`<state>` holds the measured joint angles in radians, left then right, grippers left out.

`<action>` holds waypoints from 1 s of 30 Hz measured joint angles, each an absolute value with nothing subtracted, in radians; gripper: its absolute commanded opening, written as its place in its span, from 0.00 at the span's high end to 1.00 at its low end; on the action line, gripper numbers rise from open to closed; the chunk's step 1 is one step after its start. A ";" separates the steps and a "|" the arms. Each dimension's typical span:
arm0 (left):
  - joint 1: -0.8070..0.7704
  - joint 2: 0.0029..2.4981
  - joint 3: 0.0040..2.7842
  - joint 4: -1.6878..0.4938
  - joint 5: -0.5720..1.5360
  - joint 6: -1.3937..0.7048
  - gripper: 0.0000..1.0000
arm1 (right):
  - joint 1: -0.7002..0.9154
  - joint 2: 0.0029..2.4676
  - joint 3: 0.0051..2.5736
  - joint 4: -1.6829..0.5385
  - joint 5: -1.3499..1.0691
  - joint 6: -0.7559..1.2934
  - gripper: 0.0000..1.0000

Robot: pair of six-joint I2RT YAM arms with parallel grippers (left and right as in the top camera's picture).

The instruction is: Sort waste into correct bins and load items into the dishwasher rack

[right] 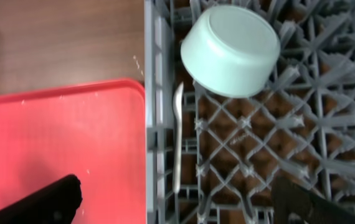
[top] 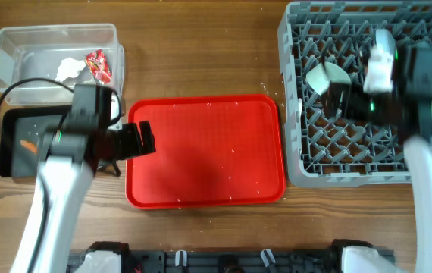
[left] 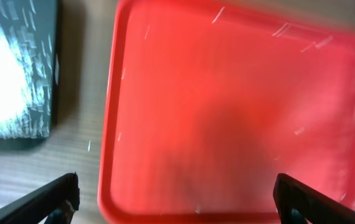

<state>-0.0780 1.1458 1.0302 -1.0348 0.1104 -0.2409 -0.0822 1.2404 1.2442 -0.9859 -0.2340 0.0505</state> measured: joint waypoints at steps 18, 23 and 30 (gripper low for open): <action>-0.091 0.564 0.847 -0.941 0.049 -0.237 0.00 | -0.084 0.752 0.945 -0.991 -0.220 0.051 0.01; -0.091 0.564 0.845 -0.941 0.049 -0.238 0.00 | -0.084 0.788 0.945 -0.991 -0.220 0.051 0.00; -0.091 0.564 0.844 -0.942 0.049 -0.238 0.00 | -0.084 0.838 0.943 -0.990 -0.220 0.051 0.00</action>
<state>-0.0906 0.5636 0.8440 -0.9417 0.0490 -0.2379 -0.0841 0.8383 0.9428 -0.9901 -0.2195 0.0509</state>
